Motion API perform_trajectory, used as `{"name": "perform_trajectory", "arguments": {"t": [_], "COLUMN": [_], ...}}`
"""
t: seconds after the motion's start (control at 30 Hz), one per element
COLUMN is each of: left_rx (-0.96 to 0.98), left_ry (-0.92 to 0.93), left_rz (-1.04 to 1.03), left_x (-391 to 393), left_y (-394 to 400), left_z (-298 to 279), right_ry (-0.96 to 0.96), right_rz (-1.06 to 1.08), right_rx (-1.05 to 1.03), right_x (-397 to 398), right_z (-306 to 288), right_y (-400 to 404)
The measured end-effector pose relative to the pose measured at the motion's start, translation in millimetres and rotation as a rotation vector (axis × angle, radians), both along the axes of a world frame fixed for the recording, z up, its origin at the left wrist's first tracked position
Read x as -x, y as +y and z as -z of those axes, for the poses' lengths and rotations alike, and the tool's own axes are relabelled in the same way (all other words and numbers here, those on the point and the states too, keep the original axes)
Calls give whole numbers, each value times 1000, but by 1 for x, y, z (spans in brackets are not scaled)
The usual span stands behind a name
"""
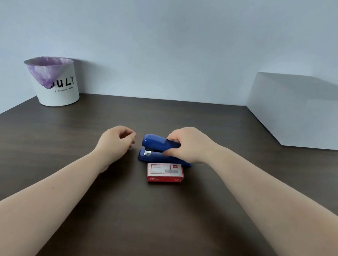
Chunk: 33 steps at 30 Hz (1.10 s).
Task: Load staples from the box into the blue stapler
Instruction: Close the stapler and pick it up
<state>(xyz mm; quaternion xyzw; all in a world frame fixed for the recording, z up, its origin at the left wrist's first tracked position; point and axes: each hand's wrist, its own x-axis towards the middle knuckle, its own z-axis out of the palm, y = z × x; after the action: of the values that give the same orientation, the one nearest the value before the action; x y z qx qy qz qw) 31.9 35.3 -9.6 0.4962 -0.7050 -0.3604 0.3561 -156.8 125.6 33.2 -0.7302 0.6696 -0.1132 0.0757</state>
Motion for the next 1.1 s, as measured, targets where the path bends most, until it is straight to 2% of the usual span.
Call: {"name": "perform_trajectory", "arguments": {"t": [0.13,0.27,0.47,0.6,0.87,1.1], "left_rx": [96,131,182,218,268,303], "left_ry": [-330,-445,-439,-416,-403,-342], "left_rz": [-36,23,136,197,309,385], "left_x": [28,71,139,173,229,248], "left_y": [-20,-42,-67,-87,-115,-128], "left_z": [-1,-3,-1,2,5,11], "right_ry": [22,12,-87,-139,-138,66], "right_rz": [121,278,605,748,863,839], "right_rx": [144,248,293,342,402,404], "right_x": [13,45,119,160,217,254], "right_z": [14,25,27,29,32,24], "right_y": [1,-2,-22,-48,-100,-124]}}
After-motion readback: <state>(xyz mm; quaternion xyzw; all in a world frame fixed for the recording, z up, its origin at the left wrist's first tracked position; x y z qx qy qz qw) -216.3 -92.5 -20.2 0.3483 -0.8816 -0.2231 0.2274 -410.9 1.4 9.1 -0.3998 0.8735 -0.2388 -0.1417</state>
